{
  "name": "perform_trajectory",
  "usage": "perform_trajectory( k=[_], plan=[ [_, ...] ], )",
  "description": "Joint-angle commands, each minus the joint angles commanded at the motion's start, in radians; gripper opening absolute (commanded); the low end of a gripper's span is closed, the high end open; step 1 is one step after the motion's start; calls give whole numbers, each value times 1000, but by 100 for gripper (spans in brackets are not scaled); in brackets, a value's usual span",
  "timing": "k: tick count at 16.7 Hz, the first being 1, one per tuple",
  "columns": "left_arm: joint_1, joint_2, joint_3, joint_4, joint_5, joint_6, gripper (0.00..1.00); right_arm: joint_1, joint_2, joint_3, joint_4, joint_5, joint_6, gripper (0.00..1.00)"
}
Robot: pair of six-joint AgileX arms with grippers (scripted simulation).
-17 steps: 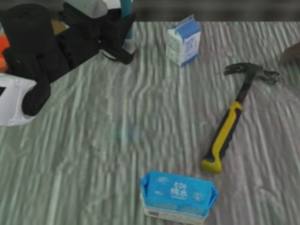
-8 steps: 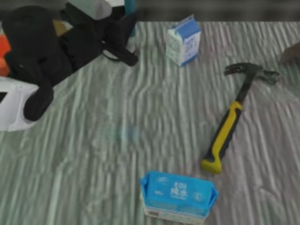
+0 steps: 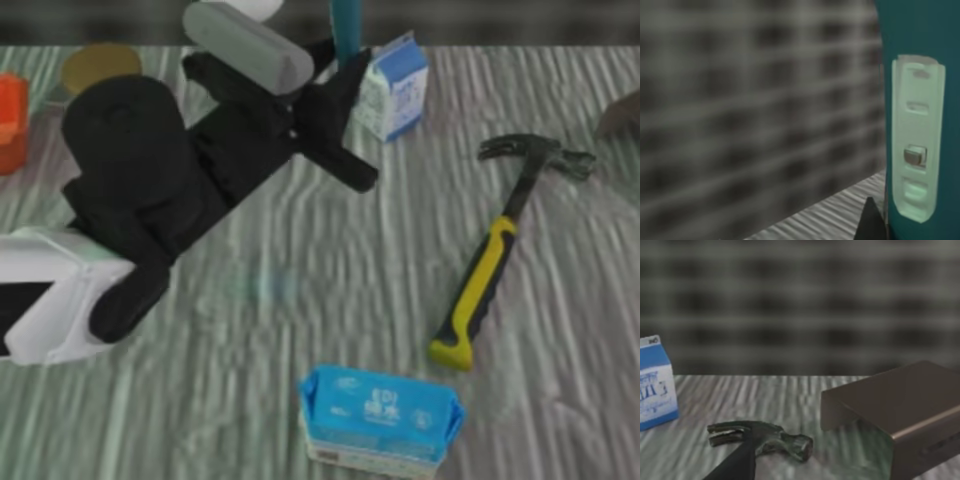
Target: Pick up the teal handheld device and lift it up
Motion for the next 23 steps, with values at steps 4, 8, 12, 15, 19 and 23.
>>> perform_trajectory(
  k=[4,8,12,15,19,23],
  plan=[
    [-1,2,2,0,-2,1,0,0,0,0,0,0,0,100],
    [-5,-3,-2,3,-5,0,0,0,0,0,0,0,0,100],
    [-5,-3,-2,3,-5,0,0,8,13,10,5,-6,-2,100],
    [-5,-3,-2,3,-5,0,0,61,110,77,43,-43,-10,100],
    [-5,-3,-2,3,-5,0,0,175,379,241,139,-121,-23,100],
    [-5,-3,-2,3,-5,0,0,307,718,445,264,-210,-35,100]
  ],
)
